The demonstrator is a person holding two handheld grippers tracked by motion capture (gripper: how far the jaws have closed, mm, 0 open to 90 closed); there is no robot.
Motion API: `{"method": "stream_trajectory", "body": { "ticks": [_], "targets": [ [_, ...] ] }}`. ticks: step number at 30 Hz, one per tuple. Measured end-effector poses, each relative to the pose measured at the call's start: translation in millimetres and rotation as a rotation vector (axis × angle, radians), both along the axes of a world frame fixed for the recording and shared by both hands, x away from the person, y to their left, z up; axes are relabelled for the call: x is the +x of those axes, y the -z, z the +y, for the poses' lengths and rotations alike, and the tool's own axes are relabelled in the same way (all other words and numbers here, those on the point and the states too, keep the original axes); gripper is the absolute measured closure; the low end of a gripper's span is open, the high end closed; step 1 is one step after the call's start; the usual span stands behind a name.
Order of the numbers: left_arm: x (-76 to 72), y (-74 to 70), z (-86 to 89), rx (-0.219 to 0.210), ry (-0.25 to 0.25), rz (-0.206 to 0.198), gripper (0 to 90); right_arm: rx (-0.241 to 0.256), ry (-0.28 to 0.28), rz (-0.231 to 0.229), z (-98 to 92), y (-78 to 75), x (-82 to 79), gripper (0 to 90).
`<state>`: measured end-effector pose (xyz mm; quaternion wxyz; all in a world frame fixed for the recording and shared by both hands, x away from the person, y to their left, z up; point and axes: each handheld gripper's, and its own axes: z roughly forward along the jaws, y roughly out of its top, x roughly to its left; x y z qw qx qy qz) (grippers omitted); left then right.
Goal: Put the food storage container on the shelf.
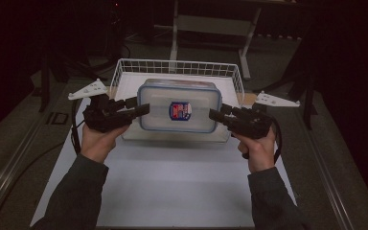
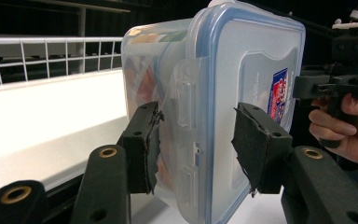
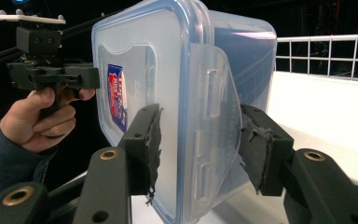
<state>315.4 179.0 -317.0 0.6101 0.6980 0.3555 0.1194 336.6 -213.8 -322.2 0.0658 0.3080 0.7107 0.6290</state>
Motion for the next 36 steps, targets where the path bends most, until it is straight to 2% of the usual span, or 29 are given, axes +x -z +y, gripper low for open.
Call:
{"method": "stream_trajectory", "body": {
  "ticks": [9,14,21,28,36],
  "targets": [
    [19.2,-10.2,2.5,-0.002,-0.004,0.004,51.4,0.009,0.006,-0.001,2.9,-11.1,18.7,50.9],
    [31.3,-11.2,3.2,-0.006,-0.008,0.028,51.3,0.014,0.012,0.015,3.8,-13.1,30.9,50.8],
    [48.0,-6.0,3.4,-0.015,-0.016,0.056,51.3,0.008,0.021,0.052,5.6,-12.2,48.0,50.5],
    [63.5,2.7,4.1,-0.025,-0.031,0.093,51.2,0.015,0.037,0.105,8.3,-4.2,65.3,49.8],
    [72.7,9.2,2.2,-0.033,-0.044,0.117,51.2,0.008,0.046,0.146,9.1,4.9,77.3,48.9]
  ]
}}
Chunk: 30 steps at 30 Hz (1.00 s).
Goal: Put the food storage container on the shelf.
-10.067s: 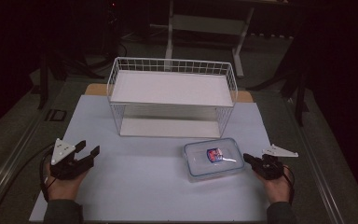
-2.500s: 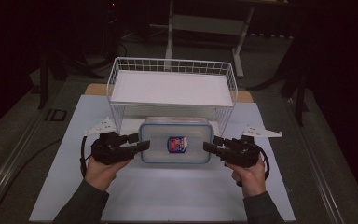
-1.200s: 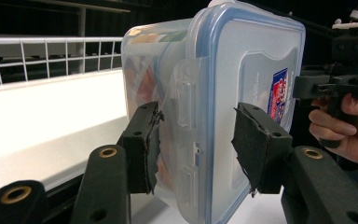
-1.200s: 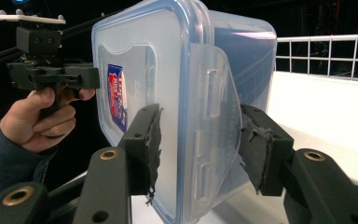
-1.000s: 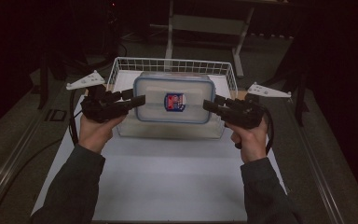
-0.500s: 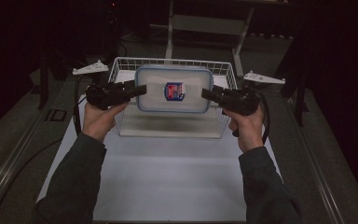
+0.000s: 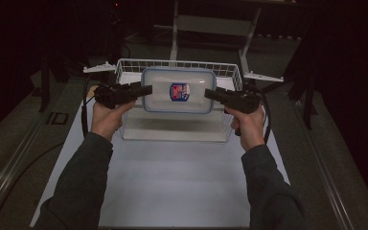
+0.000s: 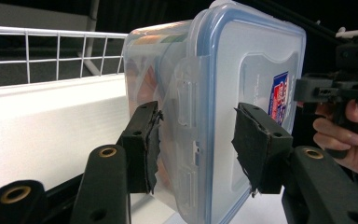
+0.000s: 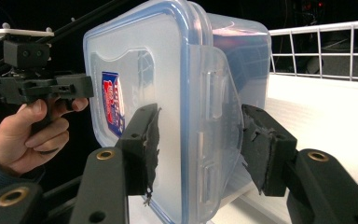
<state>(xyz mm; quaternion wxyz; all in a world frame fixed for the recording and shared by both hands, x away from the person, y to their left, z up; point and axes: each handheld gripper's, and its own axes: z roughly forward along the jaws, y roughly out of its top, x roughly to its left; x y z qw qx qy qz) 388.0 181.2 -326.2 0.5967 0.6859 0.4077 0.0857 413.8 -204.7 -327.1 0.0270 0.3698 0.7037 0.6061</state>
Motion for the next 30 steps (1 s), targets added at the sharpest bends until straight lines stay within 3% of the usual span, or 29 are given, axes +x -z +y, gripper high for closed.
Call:
{"method": "stream_trajectory", "body": {
  "ticks": [22,24,26,28,30],
  "targets": [
    [8.6,-0.2,-1.5,-0.052,-0.046,0.039,50.5,0.048,0.016,0.074,-1.4,2.5,12.9,48.8],
    [7.7,-1.9,-4.0,-0.015,-0.085,0.026,50.3,0.043,0.018,0.072,-0.6,1.8,13.6,49.1],
    [7.6,-5.4,-11.2,0.095,-0.143,0.026,58.2,0.010,0.025,0.068,2.2,-0.2,13.6,49.3],
    [10.5,-5.0,-14.7,0.116,-0.154,0.032,56.9,-0.003,0.026,0.066,3.6,-0.8,13.6,48.8],
    [12.3,-3.6,-14.0,0.094,-0.151,0.040,57.8,-0.005,0.047,0.070,3.4,-0.9,17.3,48.0]
  ]
}}
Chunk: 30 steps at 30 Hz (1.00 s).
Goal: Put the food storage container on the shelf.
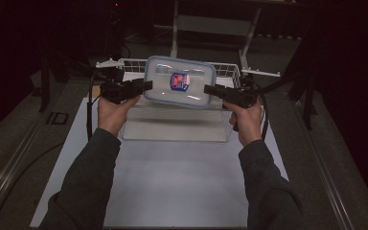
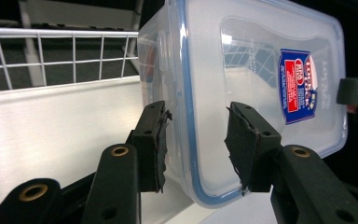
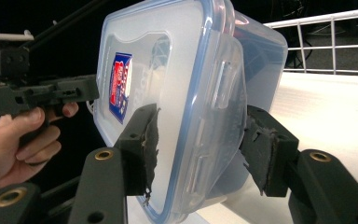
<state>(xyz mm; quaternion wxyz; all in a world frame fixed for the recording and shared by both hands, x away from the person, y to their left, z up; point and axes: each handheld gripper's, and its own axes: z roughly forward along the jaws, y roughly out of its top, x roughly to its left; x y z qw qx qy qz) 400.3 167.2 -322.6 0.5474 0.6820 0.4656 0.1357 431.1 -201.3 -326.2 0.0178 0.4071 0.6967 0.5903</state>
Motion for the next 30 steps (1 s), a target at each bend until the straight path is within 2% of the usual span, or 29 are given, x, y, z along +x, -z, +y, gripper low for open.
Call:
{"method": "stream_trajectory", "body": {
  "ticks": [4,5,9,13,14,15,16,17,19,22,23,24,28,30],
  "targets": [
    [1.6,0.7,-0.5,-0.010,0.000,0.004,57.8,0.006,0.000,0.012,-0.8,-0.3,3.9,47.7],
    [2.0,0.6,-1.0,-0.009,0.002,0.007,58.0,-0.010,0.006,0.023,-0.3,-2.6,6.7,46.2],
    [3.1,1.7,-1.8,-0.017,-0.003,0.012,57.8,-0.022,0.015,0.036,0.6,-5.1,10.2,45.3],
    [4.1,2.8,-3.3,-0.025,0.009,0.013,56.5,-0.039,0.081,0.040,1.0,-7.4,14.3,43.2],
    [4.1,2.8,-3.3,-0.025,0.009,0.013,56.2,-0.039,0.081,0.040,1.0,-7.4,14.3,43.2],
    [3.6,3.1,-4.4,-0.019,0.003,0.001,56.2,-0.056,0.099,0.036,1.5,-7.9,15.2,42.9],
    [3.5,3.2,-4.9,-0.016,0.003,-0.004,56.3,-0.103,0.132,0.034,2.9,-8.3,16.9,41.1],
    [2.5,2.6,-3.8,-0.043,0.000,-0.022,55.8,-0.109,0.134,0.035,3.2,-8.2,17.1,41.2],
    [1.9,1.3,-4.7,-0.024,-0.016,-0.031,55.8,-0.102,0.142,0.019,3.3,-8.4,15.7,40.3],
    [0.1,1.3,-4.0,-0.007,-0.024,-0.054,55.1,-0.121,0.142,-0.008,4.3,-9.5,12.4,40.1],
    [-0.9,1.3,-3.0,-0.009,-0.023,-0.061,54.1,-0.157,0.135,-0.055,5.9,-12.2,6.5,40.7],
    [-2.1,1.0,-2.1,-0.009,-0.018,-0.069,54.1,-0.157,0.135,-0.055,5.9,-12.2,6.5,40.7],
    [-9.5,-3.5,-0.7,0.028,-0.007,-0.094,51.6,-0.224,0.113,-0.123,6.8,-17.8,-4.5,41.7],
    [-14.4,-6.1,0.1,0.049,-0.002,-0.106,50.9,-0.279,0.092,-0.154,7.7,-20.3,-11.1,41.9]
  ]
}}
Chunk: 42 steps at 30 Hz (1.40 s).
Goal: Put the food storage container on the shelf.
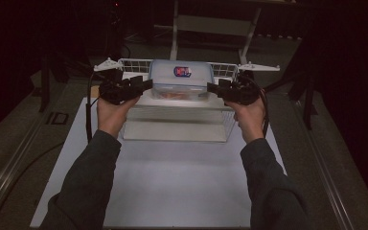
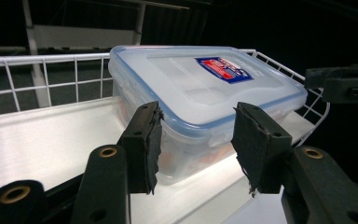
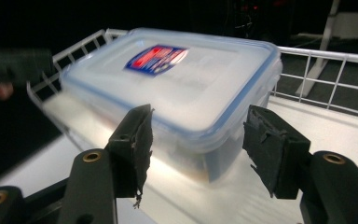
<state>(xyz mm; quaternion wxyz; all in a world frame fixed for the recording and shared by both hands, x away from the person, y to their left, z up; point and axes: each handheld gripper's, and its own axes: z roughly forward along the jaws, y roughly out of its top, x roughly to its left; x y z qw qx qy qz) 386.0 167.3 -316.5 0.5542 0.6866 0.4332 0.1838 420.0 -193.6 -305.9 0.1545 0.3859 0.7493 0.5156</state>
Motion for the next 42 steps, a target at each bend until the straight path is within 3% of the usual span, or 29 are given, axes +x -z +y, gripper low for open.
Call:
{"method": "stream_trajectory", "body": {
  "ticks": [3,7,9,11,15,16,17,22,24,27,29,35,42],
  "targets": [
    [-8.6,-3.2,2.7,0.032,0.007,-0.006,49.7,-0.069,-0.041,-0.026,-0.4,-1.6,-11.3,41.8],
    [-28.0,-3.8,5.9,0.105,0.026,-0.041,48.4,-0.083,-0.091,-0.043,-8.2,1.8,-29.8,41.9],
    [-33.5,-3.0,7.3,0.117,0.024,-0.052,47.9,-0.101,-0.097,-0.049,-10.3,3.5,-33.9,41.9],
    [-50.1,3.1,11.4,0.131,0.015,-0.077,47.7,-0.144,-0.108,-0.056,-15.5,9.4,-46.2,41.5],
    [-65.2,12.1,12.7,0.174,0.020,-0.107,46.9,-0.160,-0.126,-0.068,-20.0,15.7,-59.3,41.5],
    [-75.5,20.1,13.4,0.205,0.014,-0.118,46.9,-0.171,-0.129,-0.075,-21.1,18.4,-64.6,41.4],
    [-79.5,23.9,14.4,0.206,0.019,-0.118,46.6,-0.193,-0.141,-0.092,-22.9,25.4,-76.5,41.0],
    [-99.1,46.3,27.3,0.148,0.059,-0.098,45.8,-0.214,-0.150,-0.107,-30.0,42.8,-100.9,40.2],
    [-106.4,54.4,32.9,0.147,0.061,-0.093,45.3,-0.223,-0.136,-0.128,-35.3,49.6,-109.9,39.8],
    [-115.8,63.0,39.8,0.148,0.055,-0.096,44.2,-0.192,-0.128,-0.132,-42.5,57.3,-119.0,38.9],
    [-129.9,75.0,48.7,0.157,0.042,-0.101,43.6,-0.165,-0.118,-0.121,-52.7,72.2,-131.8,37.9],
    [-157.8,105.7,62.6,0.196,0.036,-0.086,41.5,-0.147,-0.077,-0.096,-76.1,99.2,-151.8,37.2],
    [-172.2,127.0,77.7,0.155,-0.017,-0.080,41.4,-0.117,-0.041,-0.107,-95.4,118.5,-170.3,36.5]
  ]
}}
